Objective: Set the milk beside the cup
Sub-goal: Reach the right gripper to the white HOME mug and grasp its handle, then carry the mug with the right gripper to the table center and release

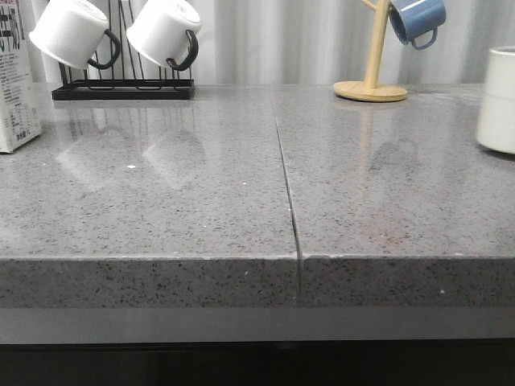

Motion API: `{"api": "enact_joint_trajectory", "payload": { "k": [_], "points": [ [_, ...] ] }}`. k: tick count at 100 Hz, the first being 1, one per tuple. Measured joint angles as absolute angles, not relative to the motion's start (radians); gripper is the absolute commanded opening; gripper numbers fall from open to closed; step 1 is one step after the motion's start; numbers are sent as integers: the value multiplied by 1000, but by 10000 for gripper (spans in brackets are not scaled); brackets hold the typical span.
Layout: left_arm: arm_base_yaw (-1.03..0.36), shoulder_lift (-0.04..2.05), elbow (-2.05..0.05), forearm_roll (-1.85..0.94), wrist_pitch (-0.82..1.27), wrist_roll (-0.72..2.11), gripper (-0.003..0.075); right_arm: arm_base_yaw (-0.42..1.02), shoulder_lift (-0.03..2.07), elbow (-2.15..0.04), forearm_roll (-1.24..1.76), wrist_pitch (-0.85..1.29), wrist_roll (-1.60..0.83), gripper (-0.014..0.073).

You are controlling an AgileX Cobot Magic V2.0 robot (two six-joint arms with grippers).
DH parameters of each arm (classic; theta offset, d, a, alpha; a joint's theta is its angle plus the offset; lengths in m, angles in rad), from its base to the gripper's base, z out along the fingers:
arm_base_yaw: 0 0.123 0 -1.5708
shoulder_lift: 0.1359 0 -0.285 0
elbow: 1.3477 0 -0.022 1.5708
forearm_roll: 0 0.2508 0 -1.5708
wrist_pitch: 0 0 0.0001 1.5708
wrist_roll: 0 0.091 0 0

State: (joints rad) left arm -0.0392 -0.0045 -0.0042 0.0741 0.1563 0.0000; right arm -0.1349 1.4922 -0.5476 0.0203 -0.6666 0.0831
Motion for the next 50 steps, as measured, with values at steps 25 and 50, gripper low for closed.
{"api": "enact_joint_trajectory", "payload": {
  "k": [25, 50],
  "points": [
    [-39, -5, -4, 74, 156, 0, -21, 54, 1490, -568, 7, -678, 116, -67],
    [-39, -5, -4, 74, 156, 0, -20, 242, 1588, -679, 0, -684, 119, -66]
  ]
}}
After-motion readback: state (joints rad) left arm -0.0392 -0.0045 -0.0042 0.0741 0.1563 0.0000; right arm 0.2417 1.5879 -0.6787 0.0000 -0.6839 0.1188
